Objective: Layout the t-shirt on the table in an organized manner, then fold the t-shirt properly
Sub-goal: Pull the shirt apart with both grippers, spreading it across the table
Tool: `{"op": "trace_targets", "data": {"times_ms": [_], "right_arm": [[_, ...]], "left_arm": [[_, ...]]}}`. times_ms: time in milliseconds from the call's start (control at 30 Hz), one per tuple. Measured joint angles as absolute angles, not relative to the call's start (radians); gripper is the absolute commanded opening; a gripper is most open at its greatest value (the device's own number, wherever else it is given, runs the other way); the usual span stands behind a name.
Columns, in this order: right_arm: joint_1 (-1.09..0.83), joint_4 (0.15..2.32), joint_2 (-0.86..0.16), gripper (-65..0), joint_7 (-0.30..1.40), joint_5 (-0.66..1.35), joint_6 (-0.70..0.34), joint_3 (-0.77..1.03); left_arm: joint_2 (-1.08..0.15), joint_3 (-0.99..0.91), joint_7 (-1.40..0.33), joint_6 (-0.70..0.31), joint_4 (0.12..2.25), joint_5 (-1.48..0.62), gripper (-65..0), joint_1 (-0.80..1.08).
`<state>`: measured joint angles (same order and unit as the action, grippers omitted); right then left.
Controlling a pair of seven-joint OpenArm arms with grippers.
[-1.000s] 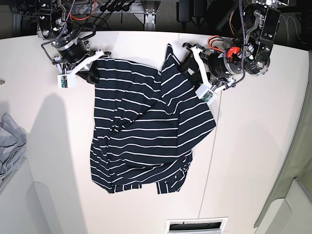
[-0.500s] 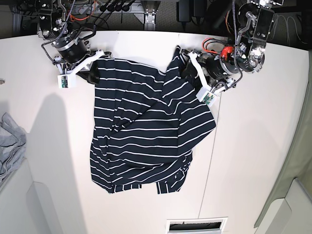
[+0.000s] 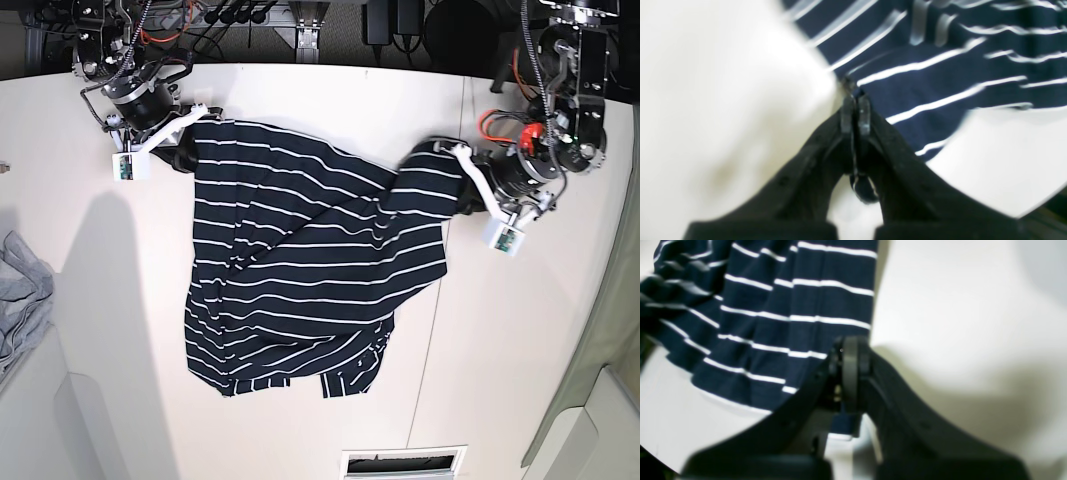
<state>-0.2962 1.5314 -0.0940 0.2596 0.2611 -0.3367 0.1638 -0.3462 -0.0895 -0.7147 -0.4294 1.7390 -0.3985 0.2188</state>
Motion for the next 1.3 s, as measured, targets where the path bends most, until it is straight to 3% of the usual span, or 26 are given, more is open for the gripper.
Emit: {"op": "trace_targets", "data": {"times_ms": [333, 467, 567, 600, 700, 767, 967, 1167, 1233, 1300], "right_arm": [[-0.296, 1.531, -0.142, -65.0, 0.260, 0.262, -0.363, 0.259], [-0.296, 1.531, -0.158, -65.0, 0.259, 0.338, -0.364, 0.263], [-0.296, 1.531, -0.151, -65.0, 0.260, 0.392, -0.432, 0.262], [-0.296, 1.531, -0.143, -61.3, 0.260, 0.404, -0.449, 0.262], [-0.296, 1.531, -0.121, -38.2, 0.259, 0.417, -0.467, 0.231], [-0.296, 1.531, -0.105, -31.4, 0.260, 0.417, -0.468, 0.188], [-0.290, 1.531, -0.047, -31.1, 0.262, 0.313, -0.448, 0.005], [-0.191, 1.406, 0.020, -31.5, 0.264, 0.236, -0.330, -0.096], [-0.133, 1.321, 0.045, -37.2, 0.241, 0.240, -0.341, -0.097], [-0.079, 1.252, 0.067, -50.4, 0.243, 0.243, -0.354, -0.097]], "left_arm": [[-0.557, -0.238, -0.801, -0.435, 1.861, -0.418, -65.0, 0.244], [-0.587, -0.237, -0.868, -0.531, 1.864, -0.577, -65.0, 0.244], [-0.585, -0.235, -0.879, -0.553, 1.864, -0.653, -65.0, 0.244], [-0.585, -0.235, -0.879, -0.555, 1.864, -0.653, -65.0, 0.244], [-0.585, -0.235, -0.879, -0.555, 1.864, -0.652, -65.0, 0.244], [-0.585, -0.235, -0.879, -0.555, 1.864, -0.654, -65.0, 0.244], [-0.585, -0.235, -0.880, -0.555, 1.864, -0.655, -65.0, 0.244], [-0.585, -0.235, -0.883, -0.555, 1.864, -0.656, -65.0, 0.244], [-0.585, -0.235, -0.883, -0.555, 1.864, -0.655, -65.0, 0.244], [-0.585, -0.235, -0.883, -0.556, 1.864, -0.656, -65.0, 0.244]]}}
